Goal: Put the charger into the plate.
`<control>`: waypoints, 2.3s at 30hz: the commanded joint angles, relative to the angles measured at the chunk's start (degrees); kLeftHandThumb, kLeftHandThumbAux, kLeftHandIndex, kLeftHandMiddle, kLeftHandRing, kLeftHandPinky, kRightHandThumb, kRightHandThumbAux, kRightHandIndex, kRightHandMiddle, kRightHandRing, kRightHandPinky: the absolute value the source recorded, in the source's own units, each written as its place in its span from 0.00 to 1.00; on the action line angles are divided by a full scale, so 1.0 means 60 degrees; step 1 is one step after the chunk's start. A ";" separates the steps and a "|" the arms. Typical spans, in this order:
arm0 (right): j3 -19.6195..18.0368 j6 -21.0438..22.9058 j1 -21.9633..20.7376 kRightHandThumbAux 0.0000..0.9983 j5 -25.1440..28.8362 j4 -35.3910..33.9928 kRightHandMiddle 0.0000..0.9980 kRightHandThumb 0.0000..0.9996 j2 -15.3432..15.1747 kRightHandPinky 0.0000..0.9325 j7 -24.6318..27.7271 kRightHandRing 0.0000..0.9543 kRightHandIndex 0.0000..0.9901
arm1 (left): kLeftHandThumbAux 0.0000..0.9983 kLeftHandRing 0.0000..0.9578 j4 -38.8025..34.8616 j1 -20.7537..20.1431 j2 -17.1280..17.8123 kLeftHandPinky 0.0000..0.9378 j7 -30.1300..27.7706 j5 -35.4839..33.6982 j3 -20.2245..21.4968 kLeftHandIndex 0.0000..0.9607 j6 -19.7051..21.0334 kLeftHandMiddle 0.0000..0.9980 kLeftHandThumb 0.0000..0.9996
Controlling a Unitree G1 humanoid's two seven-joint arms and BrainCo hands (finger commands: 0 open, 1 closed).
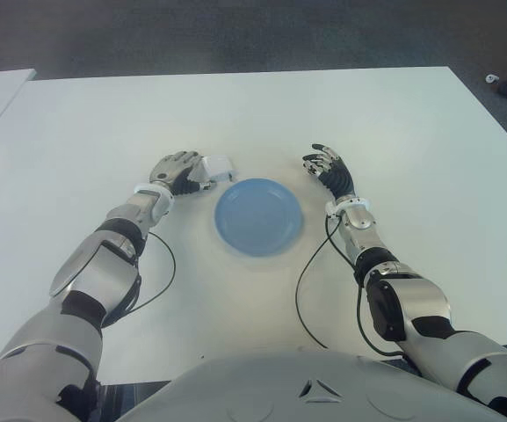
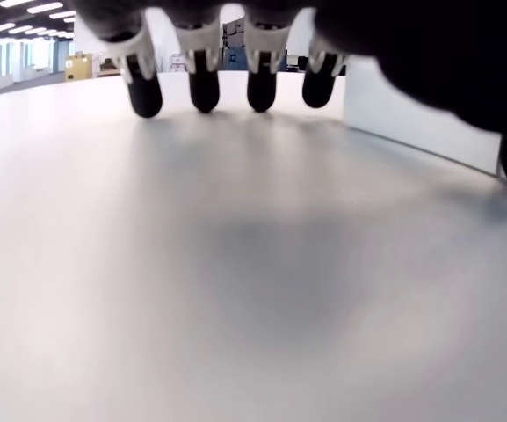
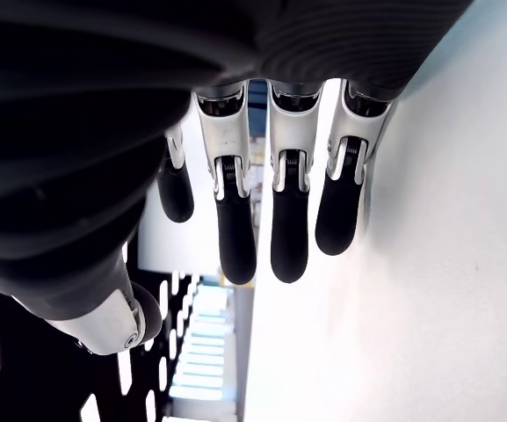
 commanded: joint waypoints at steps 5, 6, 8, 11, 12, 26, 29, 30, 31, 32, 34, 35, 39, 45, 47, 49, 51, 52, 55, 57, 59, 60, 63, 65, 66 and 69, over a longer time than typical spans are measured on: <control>0.0162 0.0499 0.0713 0.72 -0.0179 0.0555 0.38 0.00 0.0161 0.32 -0.0108 0.37 0.18 | 0.20 0.00 0.0024 0.0004 0.0096 0.00 0.0046 0.0189 -0.0142 0.00 -0.0121 0.00 0.21; 0.0176 0.0495 0.0714 0.72 -0.0188 0.0554 0.38 0.00 0.0161 0.32 -0.0126 0.37 0.18 | 0.20 0.00 0.0021 0.0002 0.0098 0.00 0.0042 0.0193 -0.0145 0.00 -0.0127 0.00 0.21; 0.0198 0.0487 0.0716 0.72 -0.0196 0.0552 0.38 0.00 0.0160 0.32 -0.0152 0.37 0.18 | 0.20 0.00 0.0014 -0.0010 0.0099 0.00 0.0041 0.0215 -0.0162 0.00 -0.0130 0.00 0.22; 0.0223 0.0472 0.0720 0.73 -0.0202 0.0551 0.38 0.00 0.0157 0.32 -0.0183 0.38 0.18 | 0.20 0.00 -0.0002 -0.0047 0.0092 0.00 0.0045 0.0269 -0.0213 0.00 -0.0137 0.00 0.22; 0.0232 0.0463 0.0723 0.73 -0.0205 0.0550 0.38 0.00 0.0156 0.32 -0.0194 0.38 0.19 | 0.20 0.00 -0.0008 -0.0056 0.0097 0.00 0.0050 0.0285 -0.0232 0.00 -0.0158 0.00 0.22; 0.0280 0.0420 0.0742 0.72 -0.0144 0.0540 0.38 0.00 0.0170 0.33 -0.0174 0.38 0.19 | 0.16 0.00 -0.0071 -0.0158 0.0075 0.00 -0.0046 0.0358 -0.0387 0.00 -0.0284 0.00 0.24; 0.0278 0.0410 0.0745 0.73 -0.0135 0.0540 0.38 0.00 0.0176 0.33 -0.0154 0.38 0.19 | 0.16 0.00 -0.0064 -0.0170 0.0077 0.00 -0.0050 0.0372 -0.0412 0.00 -0.0297 0.00 0.24; 0.0277 0.0407 0.0746 0.73 -0.0133 0.0540 0.38 0.00 0.0177 0.33 -0.0149 0.38 0.19 | 0.16 0.00 -0.0062 -0.0174 0.0077 0.00 -0.0051 0.0376 -0.0422 0.00 -0.0298 0.00 0.24; 0.0276 0.0405 0.0746 0.73 -0.0131 0.0540 0.38 0.00 0.0177 0.33 -0.0145 0.38 0.19 | 0.15 0.00 -0.0060 -0.0177 0.0076 0.00 -0.0051 0.0378 -0.0428 0.00 -0.0298 0.00 0.24; 0.0273 0.0403 0.0747 0.73 -0.0126 0.0540 0.38 0.00 0.0178 0.33 -0.0135 0.38 0.20 | 0.15 0.00 -0.0058 -0.0189 0.0066 0.00 -0.0057 0.0384 -0.0440 0.00 -0.0292 0.00 0.24; 0.0267 0.0400 0.0747 0.73 -0.0117 0.0539 0.38 0.00 0.0183 0.33 -0.0118 0.38 0.20 | 0.15 0.00 -0.0059 -0.0225 0.0046 0.00 -0.0081 0.0392 -0.0460 0.00 -0.0279 0.00 0.24; 0.0262 0.0398 0.0749 0.73 -0.0107 0.0537 0.38 0.00 0.0186 0.33 -0.0102 0.38 0.20 | 0.15 0.00 -0.0061 -0.0233 0.0045 0.00 -0.0079 0.0399 -0.0470 0.00 -0.0280 0.00 0.24; 0.0250 0.0393 0.0750 0.73 -0.0087 0.0534 0.37 0.00 0.0194 0.33 -0.0066 0.38 0.20 | 0.15 0.00 -0.0067 -0.0247 0.0052 0.00 -0.0059 0.0400 -0.0492 0.00 -0.0299 0.00 0.24; 0.0230 0.0376 0.0756 0.72 -0.0062 0.0534 0.37 0.00 0.0200 0.33 -0.0005 0.37 0.20 | 0.15 0.00 -0.0071 -0.0267 0.0029 0.00 -0.0063 0.0352 -0.0463 0.01 -0.0333 0.00 0.25; 0.0223 0.0364 0.0756 0.73 -0.0056 0.0534 0.37 0.00 0.0204 0.33 0.0013 0.37 0.20 | 0.15 0.00 -0.0066 -0.0269 0.0014 0.00 -0.0073 0.0318 -0.0435 0.01 -0.0343 0.00 0.25; 0.0216 0.0361 0.0755 0.73 -0.0049 0.0535 0.37 0.00 0.0209 0.33 0.0027 0.37 0.20 | 0.15 0.00 -0.0061 -0.0268 -0.0002 0.00 -0.0083 0.0287 -0.0409 0.01 -0.0345 0.00 0.25; 0.0212 0.0364 0.0753 0.74 -0.0047 0.0537 0.37 0.00 0.0213 0.34 0.0031 0.38 0.20 | 0.15 0.00 -0.0056 -0.0268 -0.0014 0.00 -0.0090 0.0266 -0.0389 0.01 -0.0349 0.00 0.25; 0.0210 0.0365 0.0753 0.74 -0.0047 0.0537 0.37 0.00 0.0213 0.34 0.0032 0.38 0.21 | 0.15 0.00 -0.0054 -0.0269 -0.0018 0.00 -0.0093 0.0259 -0.0382 0.01 -0.0351 0.00 0.25; 0.0209 0.0367 0.0751 0.74 -0.0050 0.0539 0.37 0.00 0.0217 0.34 0.0031 0.38 0.21 | 0.15 0.00 -0.0049 -0.0274 -0.0029 0.00 -0.0098 0.0249 -0.0366 0.02 -0.0360 0.00 0.25; 0.0205 0.0366 0.0750 0.74 -0.0045 0.0540 0.37 0.00 0.0220 0.34 0.0039 0.38 0.21 | 0.15 0.00 -0.0060 -0.0289 -0.0046 0.00 -0.0107 0.0227 -0.0341 0.03 -0.0381 0.00 0.25; 0.0197 0.0363 0.0747 0.74 -0.0035 0.0542 0.37 0.00 0.0223 0.34 0.0056 0.38 0.21 | 0.15 0.00 -0.0081 -0.0294 -0.0049 0.00 -0.0085 0.0206 -0.0312 0.03 -0.0419 0.00 0.25; 0.0194 0.0363 0.0746 0.74 -0.0030 0.0543 0.37 0.00 0.0223 0.34 0.0065 0.38 0.21 | 0.15 0.00 -0.0089 -0.0292 -0.0047 0.00 -0.0066 0.0198 -0.0300 0.06 -0.0437 0.00 0.25; 0.0189 0.0361 0.0742 0.73 -0.0024 0.0546 0.37 0.00 0.0221 0.34 0.0079 0.38 0.21 | 0.17 0.00 -0.0111 -0.0265 -0.0053 0.00 0.0098 0.0155 -0.0229 0.12 -0.0505 0.02 0.26; 0.0187 0.0359 0.0738 0.73 -0.0025 0.0548 0.37 0.00 0.0219 0.34 0.0084 0.38 0.21 | 0.18 0.01 -0.0124 -0.0248 -0.0068 0.00 0.0213 0.0114 -0.0162 0.17 -0.0548 0.07 0.26; 0.0182 0.0360 0.0737 0.74 -0.0020 0.0548 0.37 0.00 0.0221 0.35 0.0090 0.38 0.21 | 0.19 0.08 -0.0131 -0.0230 -0.0084 0.04 0.0315 0.0053 -0.0089 0.20 -0.0591 0.14 0.27; 0.0163 0.0373 0.0728 0.74 -0.0004 0.0553 0.38 0.00 0.0223 0.35 0.0111 0.38 0.21 | 0.21 0.20 -0.0119 -0.0209 -0.0134 0.16 0.0486 -0.0044 0.0042 0.26 -0.0629 0.26 0.31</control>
